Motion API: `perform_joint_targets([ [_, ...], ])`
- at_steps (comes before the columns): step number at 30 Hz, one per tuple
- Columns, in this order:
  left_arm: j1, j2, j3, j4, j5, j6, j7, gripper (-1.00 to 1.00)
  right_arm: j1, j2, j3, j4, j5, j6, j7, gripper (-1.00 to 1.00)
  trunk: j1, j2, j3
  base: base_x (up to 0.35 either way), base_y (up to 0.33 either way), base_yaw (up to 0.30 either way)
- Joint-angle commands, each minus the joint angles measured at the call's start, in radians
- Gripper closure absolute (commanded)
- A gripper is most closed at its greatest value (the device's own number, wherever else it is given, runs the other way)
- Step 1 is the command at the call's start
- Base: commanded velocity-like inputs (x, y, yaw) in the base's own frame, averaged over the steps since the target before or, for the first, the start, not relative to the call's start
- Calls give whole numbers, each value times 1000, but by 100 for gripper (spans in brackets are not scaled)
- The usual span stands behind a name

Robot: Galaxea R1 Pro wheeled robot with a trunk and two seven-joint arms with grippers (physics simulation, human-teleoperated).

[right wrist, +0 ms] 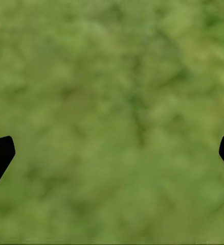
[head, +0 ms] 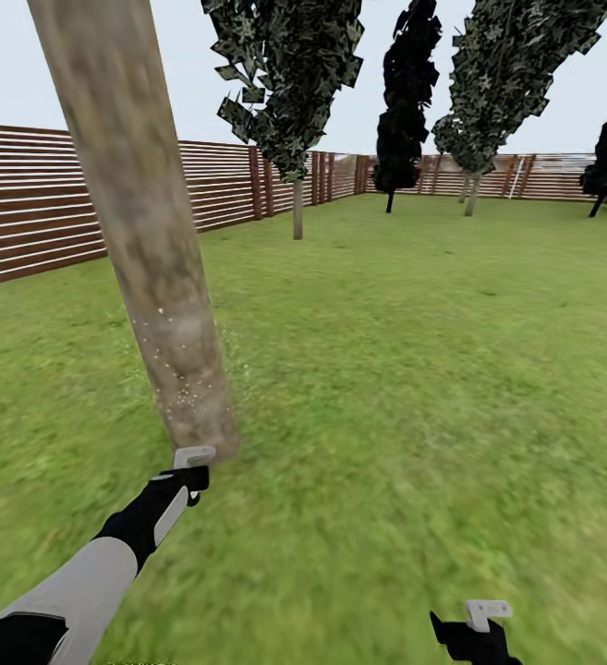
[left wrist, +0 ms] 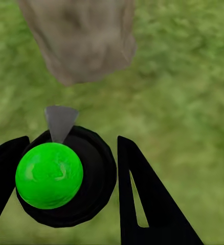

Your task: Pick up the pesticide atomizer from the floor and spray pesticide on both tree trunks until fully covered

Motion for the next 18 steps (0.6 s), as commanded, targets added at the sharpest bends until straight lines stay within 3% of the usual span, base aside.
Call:
perform_joint_targets([
  [1, 0, 0, 0, 0, 0, 0, 0, 100, 0, 0, 0, 0, 0, 0, 0, -100, 0, 0, 0, 97, -276, 243],
  [8, 0, 6, 1, 0, -2, 0, 8, 100, 0, 0, 0, 0, 0, 0, 0, -100, 0, 0, 0, 98, -275, 44],
  [14, 0, 2, 0, 0, -2, 0, 9, 100, 0, 0, 0, 0, 0, 0, 0, -100, 0, 0, 0, 171, -248, 259],
  [18, 0, 5, 1, 0, -2, 3, 9, 100, 0, 0, 0, 0, 0, 0, 0, -100, 0, 0, 0, 236, -197, 21],
])
